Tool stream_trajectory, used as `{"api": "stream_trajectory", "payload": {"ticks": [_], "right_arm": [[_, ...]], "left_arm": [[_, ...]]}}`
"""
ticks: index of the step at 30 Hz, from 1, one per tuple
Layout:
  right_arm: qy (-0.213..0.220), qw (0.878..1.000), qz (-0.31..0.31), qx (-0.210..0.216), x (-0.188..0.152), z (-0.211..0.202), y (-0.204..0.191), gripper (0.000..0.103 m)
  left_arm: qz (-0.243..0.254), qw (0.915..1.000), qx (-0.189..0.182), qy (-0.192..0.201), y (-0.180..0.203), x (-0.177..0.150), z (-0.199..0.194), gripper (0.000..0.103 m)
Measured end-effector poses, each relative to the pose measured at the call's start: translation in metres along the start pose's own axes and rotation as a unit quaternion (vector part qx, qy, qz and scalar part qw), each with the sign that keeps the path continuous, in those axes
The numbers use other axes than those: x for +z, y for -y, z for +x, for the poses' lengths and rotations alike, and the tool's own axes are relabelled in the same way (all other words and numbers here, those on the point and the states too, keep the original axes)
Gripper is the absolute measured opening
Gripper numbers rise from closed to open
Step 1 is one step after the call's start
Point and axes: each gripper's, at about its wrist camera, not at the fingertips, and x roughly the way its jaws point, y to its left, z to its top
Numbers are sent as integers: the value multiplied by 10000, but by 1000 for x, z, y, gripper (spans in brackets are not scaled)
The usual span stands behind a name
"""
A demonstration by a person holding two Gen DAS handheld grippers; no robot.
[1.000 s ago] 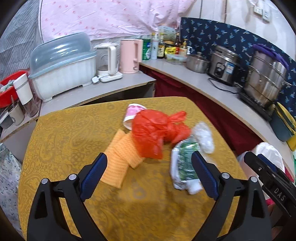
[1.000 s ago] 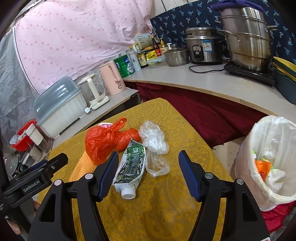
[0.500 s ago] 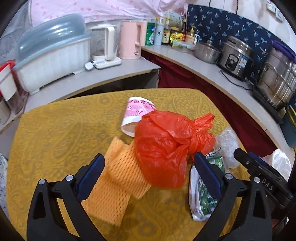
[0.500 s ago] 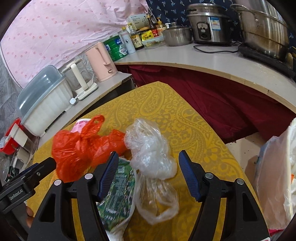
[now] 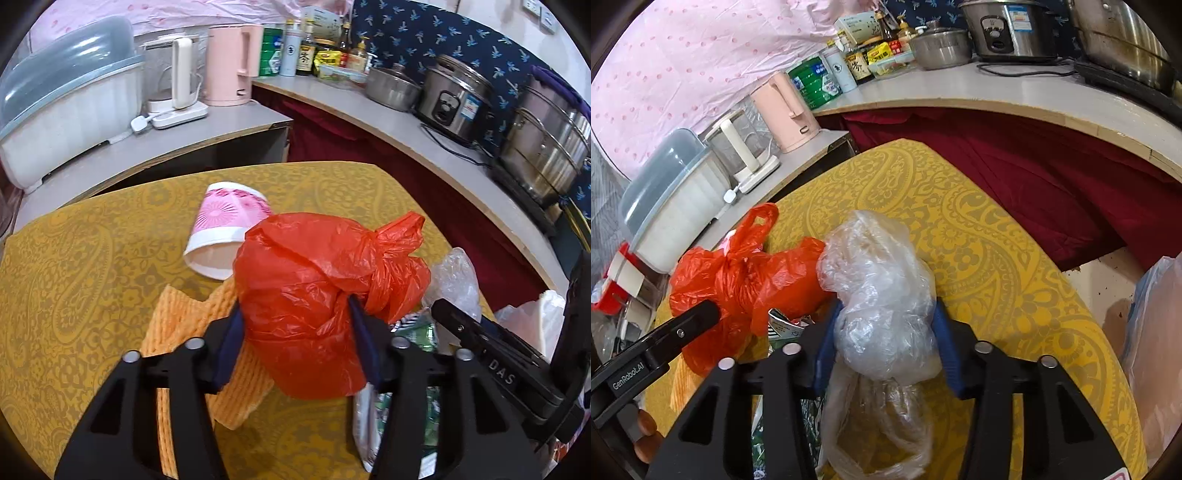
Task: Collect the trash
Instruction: 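Grasp the red plastic bag with the left tool while the right tool grasps the clear plastic bag, then carry the red and clear bags to the bin and release them inside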
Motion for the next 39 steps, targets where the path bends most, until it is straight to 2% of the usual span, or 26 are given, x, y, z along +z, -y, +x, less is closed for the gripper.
{"api": "stream_trajectory", "payload": {"ticks": [5, 14, 21, 30, 39], "right_arm": [[217, 9997, 94, 30, 3, -22, 1, 38], [848, 9963, 83, 120, 13, -99, -2, 37], [1275, 9917, 148, 90, 15, -161, 12, 37], [1745, 9840, 341, -96, 8, -233, 55, 37], [2003, 9761, 714, -458, -11, -282, 114, 37]], "left_arm": [[67, 9997, -74, 220, 8, 4, -24, 37], [131, 9970, -227, 726, 35, 15, -92, 36], [318, 9936, -352, 1027, 69, 11, -140, 36], [616, 9892, -557, 1206, 124, -1, -176, 36], [1037, 9843, -874, 1132, 188, -19, -183, 36]]}}
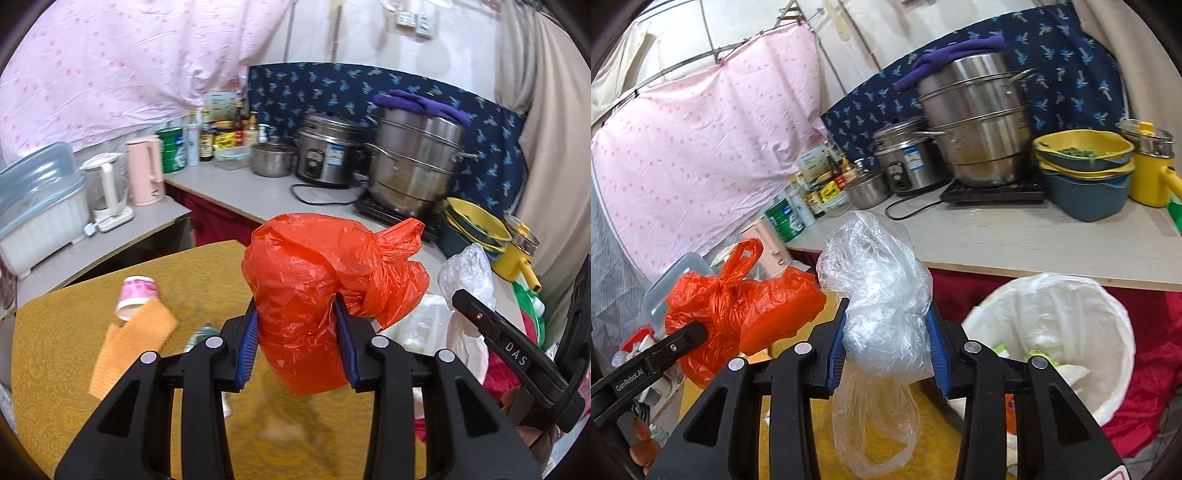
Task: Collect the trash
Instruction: 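Carry the red and clear bags to the bin and release them inside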
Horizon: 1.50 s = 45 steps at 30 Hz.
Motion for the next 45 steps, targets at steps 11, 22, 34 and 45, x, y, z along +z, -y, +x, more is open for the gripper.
{"api": "stream_trajectory", "payload": {"ticks": [11, 22, 34, 45], "right_arm": [[96, 9978, 420, -496, -4, -29, 80, 37], [88, 9935, 765, -834, -14, -36, 139, 37], [-2, 9899, 1010, -993, -21, -23, 175, 37], [-20, 9910, 960, -930, -14, -1, 170, 46]], "left_arm": [[435, 9979, -397, -259, 79, -15, 26, 36], [735, 9926, -674, -697, 139, -35, 69, 36], [797, 9880, -821, -1041, 177, -45, 111, 41], [547, 9912, -738, -958, 172, -37, 122, 69]]}}
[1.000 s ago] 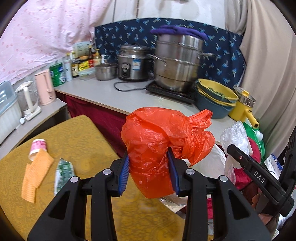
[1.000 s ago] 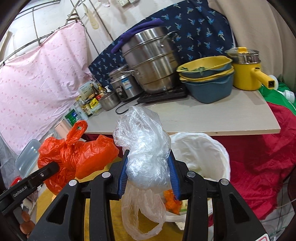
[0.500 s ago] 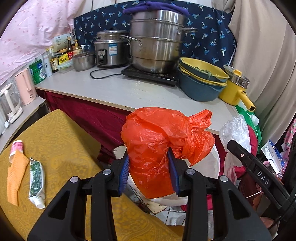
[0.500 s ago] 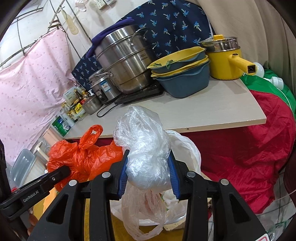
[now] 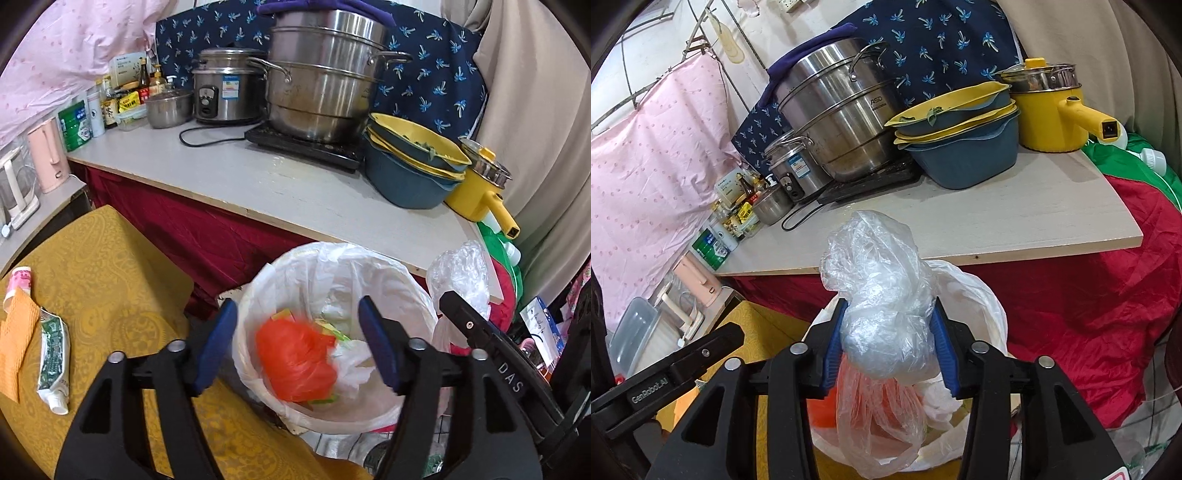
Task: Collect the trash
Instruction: 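Carry the red and clear bags to the bin and release them inside, then withdraw both open tools from the bin back to the table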
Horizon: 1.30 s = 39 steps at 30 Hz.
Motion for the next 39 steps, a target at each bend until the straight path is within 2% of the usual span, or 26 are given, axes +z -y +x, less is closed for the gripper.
{"api": "stream_trajectory", "payload": {"ticks": [4, 6, 25, 39], "right_arm": [[43, 10000, 7, 4, 1, 1, -5, 60], [84, 10000, 38, 15, 1, -1, -7, 63], [142, 9988, -349, 298, 1, -19, -66, 67], [-94, 9942, -802, 707, -28, -22, -137, 67]], "left_arm": [[-91, 9999, 57, 45, -9, 1, -5, 74], [-116, 9999, 86, 74, -14, 1, -7, 78], [-275, 9978, 397, 450, -60, -2, -57, 80], [-548, 9915, 985, 643, -129, -23, -99, 80]]}}
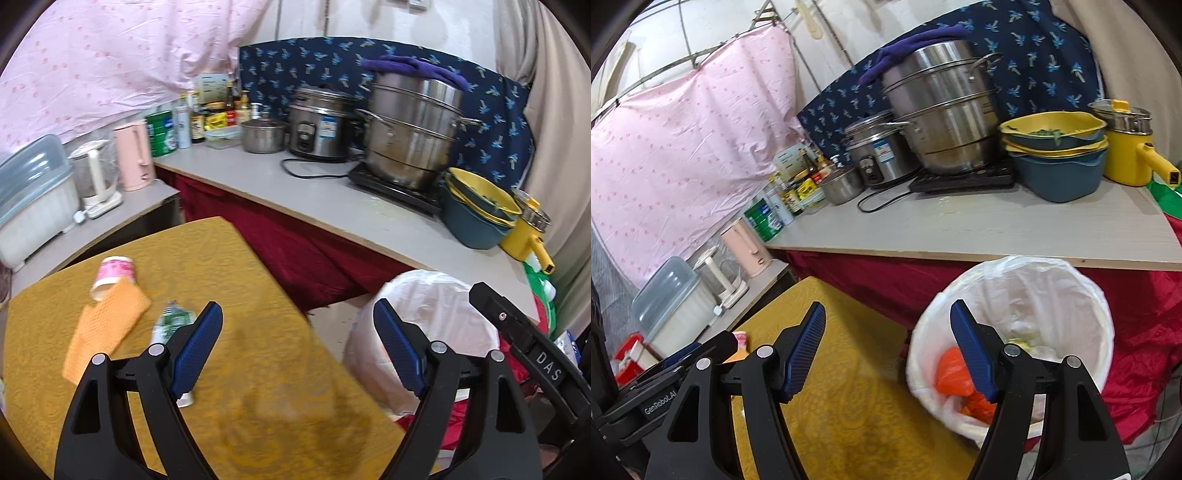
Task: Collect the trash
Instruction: 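Withdraw both open tools from the bin back to the table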
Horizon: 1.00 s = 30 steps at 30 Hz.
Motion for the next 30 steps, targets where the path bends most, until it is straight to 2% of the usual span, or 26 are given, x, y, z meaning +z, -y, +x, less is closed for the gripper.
{"api": "stream_trajectory", "payload": {"ticks": [7, 15, 22, 30], "right_arm": [[-307, 9985, -292, 338, -23, 16, -53, 67], [-725, 9933, -600, 669, -58, 40, -112, 68], [-1118, 9868, -822, 835, -90, 66, -154, 68], [-1588, 9786, -1011, 827, -123, 107, -185, 67]], "left_arm": [[-335, 9986, 393, -90, -62, -15, -9, 80], [-672, 9928, 960, -237, -141, -39, -18, 80], [-900, 9865, 1295, -449, -200, -63, -18, 80], [-1204, 9768, 1567, -823, -259, -89, 1, 84]]}}
